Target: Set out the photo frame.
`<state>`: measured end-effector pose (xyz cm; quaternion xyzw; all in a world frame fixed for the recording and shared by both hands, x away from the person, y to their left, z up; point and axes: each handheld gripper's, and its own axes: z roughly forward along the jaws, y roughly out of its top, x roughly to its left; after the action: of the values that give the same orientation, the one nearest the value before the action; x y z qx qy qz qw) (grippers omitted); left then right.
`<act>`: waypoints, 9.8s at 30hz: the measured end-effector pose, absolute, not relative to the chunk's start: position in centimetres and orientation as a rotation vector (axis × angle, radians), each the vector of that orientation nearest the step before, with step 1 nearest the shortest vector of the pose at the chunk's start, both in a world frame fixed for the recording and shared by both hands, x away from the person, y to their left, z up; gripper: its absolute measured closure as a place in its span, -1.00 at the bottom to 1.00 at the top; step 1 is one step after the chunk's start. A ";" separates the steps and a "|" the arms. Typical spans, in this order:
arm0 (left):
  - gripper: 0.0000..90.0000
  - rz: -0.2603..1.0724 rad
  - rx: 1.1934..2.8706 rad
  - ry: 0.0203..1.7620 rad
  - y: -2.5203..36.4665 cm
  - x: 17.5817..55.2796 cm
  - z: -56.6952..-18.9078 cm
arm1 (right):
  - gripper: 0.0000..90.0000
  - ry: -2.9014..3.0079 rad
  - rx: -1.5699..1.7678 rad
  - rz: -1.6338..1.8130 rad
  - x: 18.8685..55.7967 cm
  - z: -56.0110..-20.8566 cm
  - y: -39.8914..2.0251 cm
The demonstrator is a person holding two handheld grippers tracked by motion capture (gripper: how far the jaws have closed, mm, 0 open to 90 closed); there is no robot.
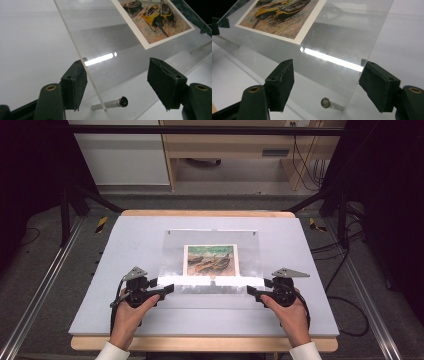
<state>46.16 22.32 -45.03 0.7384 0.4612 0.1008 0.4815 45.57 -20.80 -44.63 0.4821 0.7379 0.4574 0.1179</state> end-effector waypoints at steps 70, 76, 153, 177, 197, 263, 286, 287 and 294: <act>0.15 0.404 1.917 1.080 22.4 41.3 -45.1 | 0.26 2.127 1.309 1.219 40.2 -44.9 -21.1; 0.16 0.414 1.928 1.078 22.3 41.2 -45.1 | 0.27 2.130 1.298 1.208 40.1 -44.9 -21.1; 0.33 0.457 2.016 1.072 22.1 39.6 -45.5 | 0.47 2.166 1.274 1.110 38.3 -45.4 -20.8; 0.36 0.462 2.059 1.074 22.0 39.2 -45.6 | 0.41 2.191 1.260 1.098 38.3 -45.6 -20.7; 0.33 0.469 2.076 1.079 21.8 39.0 -45.7 | 0.35 2.209 1.244 1.081 38.1 -45.6 -20.4; -0.83 0.510 1.957 1.009 20.8 39.1 -45.6 | -0.78 2.142 1.135 1.096 38.5 -45.4 -19.4; -0.86 0.533 1.949 0.892 21.6 38.6 -44.9 | -0.74 2.094 1.094 1.137 38.1 -44.7 -20.3; -0.82 0.537 1.944 0.887 21.8 38.6 -44.8 | -0.74 2.093 1.108 1.136 38.1 -44.6 -20.3; -0.82 0.575 1.943 0.868 22.4 38.3 -44.7 | -0.76 2.080 1.137 1.109 37.5 -44.7 -21.2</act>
<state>38.30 22.45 -44.68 0.7865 0.3511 0.2327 0.4517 37.53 -21.22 -44.73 0.4196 0.7676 0.4093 0.2593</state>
